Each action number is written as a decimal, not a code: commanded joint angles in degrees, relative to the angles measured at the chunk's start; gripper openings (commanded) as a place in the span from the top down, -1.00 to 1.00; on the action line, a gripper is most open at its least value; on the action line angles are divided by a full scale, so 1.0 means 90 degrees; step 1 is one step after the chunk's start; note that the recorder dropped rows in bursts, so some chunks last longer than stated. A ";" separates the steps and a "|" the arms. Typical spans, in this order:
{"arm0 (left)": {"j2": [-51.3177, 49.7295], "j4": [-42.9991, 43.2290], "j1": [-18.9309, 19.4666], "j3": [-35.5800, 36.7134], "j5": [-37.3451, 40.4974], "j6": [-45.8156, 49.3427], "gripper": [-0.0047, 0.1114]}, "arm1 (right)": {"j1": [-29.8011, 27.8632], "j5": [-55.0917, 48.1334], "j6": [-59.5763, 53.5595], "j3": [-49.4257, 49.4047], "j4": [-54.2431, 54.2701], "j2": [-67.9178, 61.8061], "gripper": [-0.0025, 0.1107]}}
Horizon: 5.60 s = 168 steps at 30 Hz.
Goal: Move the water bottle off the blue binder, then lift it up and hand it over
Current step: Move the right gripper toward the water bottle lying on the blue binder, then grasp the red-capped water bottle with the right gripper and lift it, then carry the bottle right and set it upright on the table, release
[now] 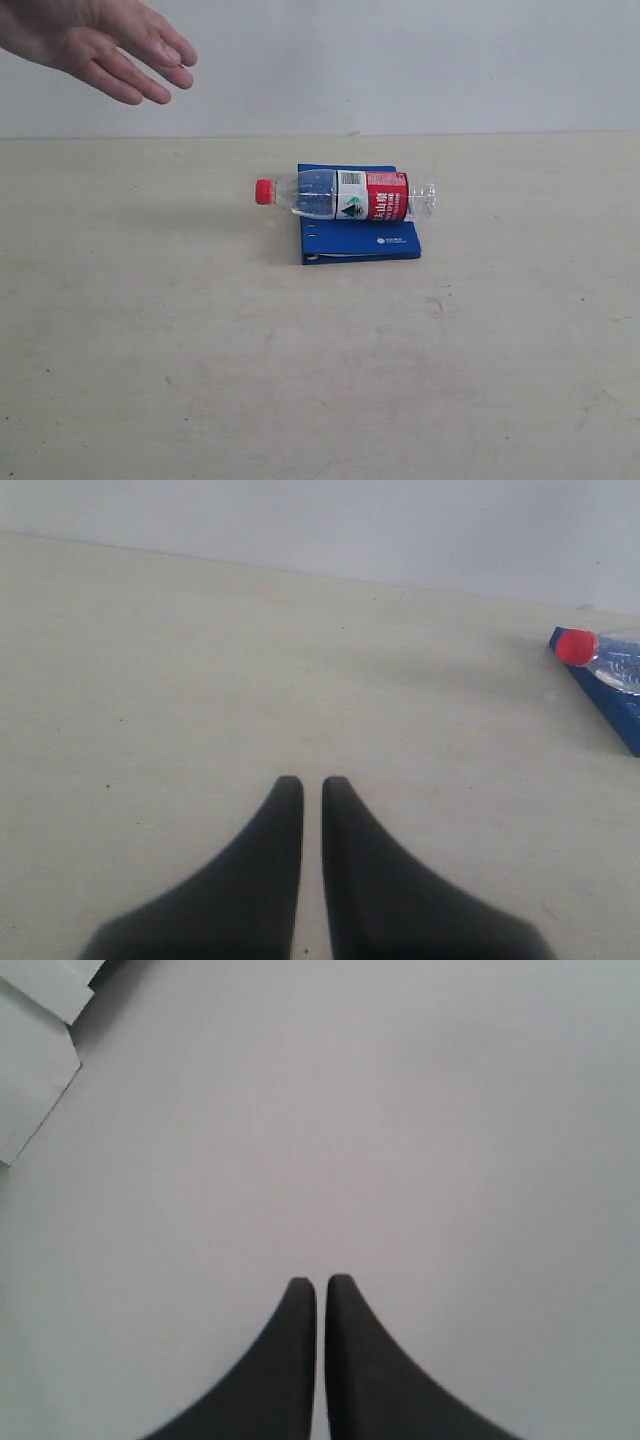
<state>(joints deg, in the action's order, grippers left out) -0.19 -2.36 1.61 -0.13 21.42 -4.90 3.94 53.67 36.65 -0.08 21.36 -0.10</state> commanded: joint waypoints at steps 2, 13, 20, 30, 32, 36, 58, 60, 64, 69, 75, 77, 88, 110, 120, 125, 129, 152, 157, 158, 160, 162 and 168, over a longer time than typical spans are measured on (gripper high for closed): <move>0.0022 -0.0002 -0.0037 0.0014 -0.0060 0.0021 0.80 | 0.0013 -0.2630 0.1780 0.0009 -0.1481 0.0011 0.96; 0.0022 -0.0002 -0.0037 0.0014 -0.0060 0.0021 0.80 | 0.0013 -0.4824 0.1674 0.3313 -0.7044 -0.2628 0.95; 0.0022 -0.0002 -0.0037 0.0014 -0.0060 0.0021 0.80 | 0.0013 -0.1428 0.4177 0.5567 -1.1734 -0.7016 0.95; 0.0022 0.0025 -0.0021 0.0014 -0.0057 0.0021 0.80 | 0.0342 -0.0381 0.4404 0.6390 -1.3478 -1.0670 0.95; 0.0022 0.0025 -0.0021 0.0014 -0.0057 0.0021 0.80 | 0.0629 -0.0984 0.3659 0.6402 -1.3478 -1.1026 0.84; 0.0022 0.0025 -0.0021 0.0014 -0.0057 0.0021 0.80 | 0.1486 -0.1788 0.2270 0.6604 -1.3478 -1.1475 0.26; 0.0022 0.0026 -0.0021 0.0014 -0.0057 0.0021 0.80 | 0.2879 -0.4408 0.1352 0.9927 -1.2579 -1.4213 -0.30; 0.0022 0.0026 -0.0021 0.0014 -0.0057 0.0021 0.80 | 0.2879 -0.4490 0.1352 0.9927 -1.2876 -1.4379 -0.30; 0.0022 0.0026 -0.0021 0.0014 -0.0057 0.0021 0.80 | 0.2879 -0.5176 0.1352 0.9927 -1.3434 -1.4633 -0.30; 0.0022 0.0026 -0.0021 0.0014 -0.0057 0.0021 0.80 | 0.2879 -0.5685 0.1267 0.9927 -1.3434 -1.4645 -0.30; 0.0022 0.0026 -0.0021 0.0014 -0.0057 0.0021 0.80 | 0.2879 -0.6087 0.0928 0.9927 -1.3434 -1.4611 0.68; 0.0022 0.0026 -0.0021 0.0014 -0.0057 0.0021 0.80 | 0.2879 -0.6233 0.0979 0.9927 -1.3402 -1.4460 0.96; 0.0022 0.0026 -0.0021 0.0014 -0.0069 0.0021 0.80 | 0.2229 -0.8722 0.2371 0.9927 -1.3402 -1.3138 0.96; 0.0022 0.0026 -0.0021 0.0014 -0.0069 0.0021 0.80 | -0.1416 -0.3453 0.3405 0.9715 -1.0875 -1.2567 0.96; 0.0022 0.0026 -0.0021 0.0014 -0.0069 0.0021 0.80 | -0.1643 -0.2607 0.2906 0.9131 -1.1815 -1.2567 0.96; 0.0022 0.0026 -0.0021 0.0014 -0.0069 0.0021 0.80 | -0.1643 -0.2142 0.2695 0.9116 -1.1828 -1.2567 0.84; 0.0022 0.0026 -0.0021 0.0014 -0.0057 0.0021 0.80 | -0.1643 -0.1772 0.2862 0.9062 -1.1858 -1.2567 0.60; 0.0022 0.0026 -0.0021 0.0014 -0.0069 0.0021 0.80 | -0.1643 -0.1636 0.3153 0.9021 -1.2748 -1.2567 0.21; 0.0022 0.0026 -0.0021 0.0014 -0.0069 0.0021 0.80 | -0.1643 -0.1777 0.3199 0.9021 -1.2557 -1.2549 -0.29; 0.0022 0.0026 -0.0021 0.0014 -0.0069 0.0021 0.80 | -0.1643 -0.1777 0.3199 0.9021 -1.2493 -1.2504 -0.28; 0.0022 0.0026 -0.0021 0.0014 -0.0069 0.0021 0.80 | -0.1643 -0.1777 0.3199 0.9053 -1.2480 -1.2360 -0.28; 0.0022 0.0026 -0.0021 0.0014 -0.0069 0.0021 0.80 | -0.1643 -0.1818 0.3051 0.9050 -1.2408 -1.2158 -0.28; 0.0022 0.0026 -0.0021 0.0014 -0.0069 0.0021 0.80 | -0.1643 -0.1966 0.2856 0.9050 -1.2362 -1.1108 -0.28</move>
<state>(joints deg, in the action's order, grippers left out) -0.19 -2.22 1.61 -0.13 21.42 -4.90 -10.68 35.91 63.03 81.09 -91.02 -105.30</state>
